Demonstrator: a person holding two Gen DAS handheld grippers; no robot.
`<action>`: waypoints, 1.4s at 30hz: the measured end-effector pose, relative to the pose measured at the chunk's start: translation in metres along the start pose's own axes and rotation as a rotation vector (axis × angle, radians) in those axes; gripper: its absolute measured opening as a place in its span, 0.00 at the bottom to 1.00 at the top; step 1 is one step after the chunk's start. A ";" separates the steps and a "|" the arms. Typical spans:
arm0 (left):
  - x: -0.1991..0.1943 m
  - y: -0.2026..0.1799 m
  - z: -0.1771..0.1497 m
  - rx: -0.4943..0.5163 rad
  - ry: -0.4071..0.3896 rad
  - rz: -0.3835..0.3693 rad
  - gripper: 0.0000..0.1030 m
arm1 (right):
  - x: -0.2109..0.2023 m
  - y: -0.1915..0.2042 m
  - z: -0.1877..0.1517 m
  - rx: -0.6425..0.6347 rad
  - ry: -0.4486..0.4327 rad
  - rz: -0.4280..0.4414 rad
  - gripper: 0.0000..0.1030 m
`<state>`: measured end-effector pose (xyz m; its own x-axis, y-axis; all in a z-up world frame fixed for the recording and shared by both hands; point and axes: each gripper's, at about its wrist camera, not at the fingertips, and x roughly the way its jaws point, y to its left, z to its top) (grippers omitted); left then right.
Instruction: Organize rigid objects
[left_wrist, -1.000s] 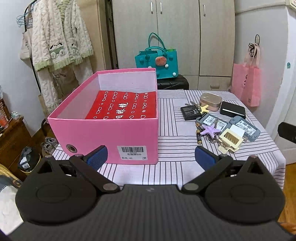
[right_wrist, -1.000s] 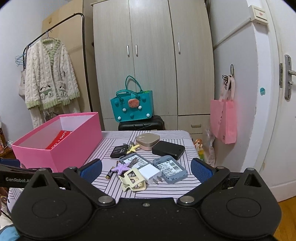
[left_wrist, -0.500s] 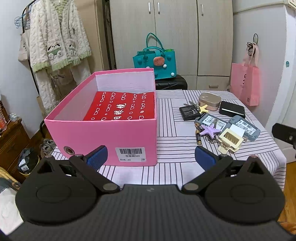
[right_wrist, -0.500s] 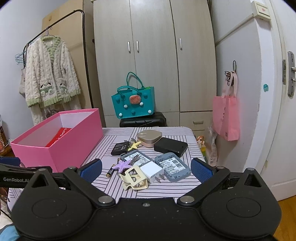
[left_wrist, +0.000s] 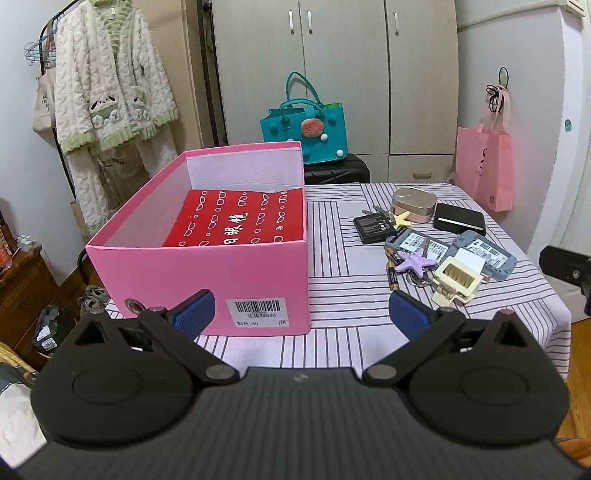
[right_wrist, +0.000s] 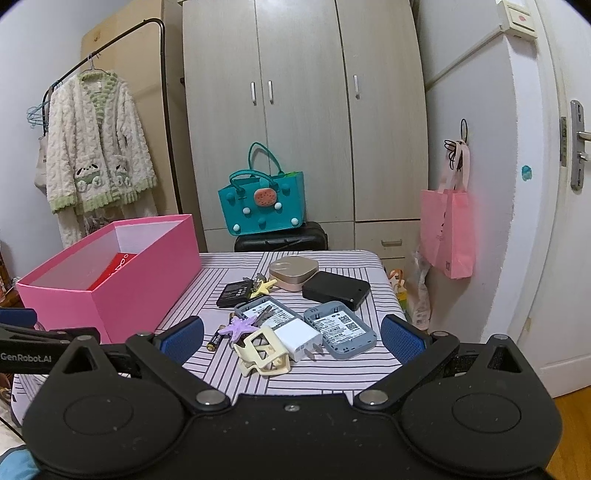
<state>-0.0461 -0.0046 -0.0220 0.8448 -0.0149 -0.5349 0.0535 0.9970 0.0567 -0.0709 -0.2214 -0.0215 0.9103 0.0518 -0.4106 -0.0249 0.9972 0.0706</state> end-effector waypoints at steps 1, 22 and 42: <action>0.000 0.000 0.000 0.001 -0.001 -0.002 0.99 | 0.000 0.000 0.000 0.001 -0.001 -0.001 1.00; 0.000 0.020 0.013 0.063 0.011 -0.090 0.98 | 0.012 0.003 0.000 -0.092 -0.017 0.107 1.00; 0.035 0.107 0.124 0.203 0.227 -0.167 0.97 | 0.107 0.029 0.000 -0.288 0.309 0.236 0.55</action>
<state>0.0555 0.0923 0.0694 0.6763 -0.1365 -0.7238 0.3052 0.9463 0.1068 0.0259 -0.1870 -0.0632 0.7018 0.2485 -0.6676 -0.3693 0.9283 -0.0427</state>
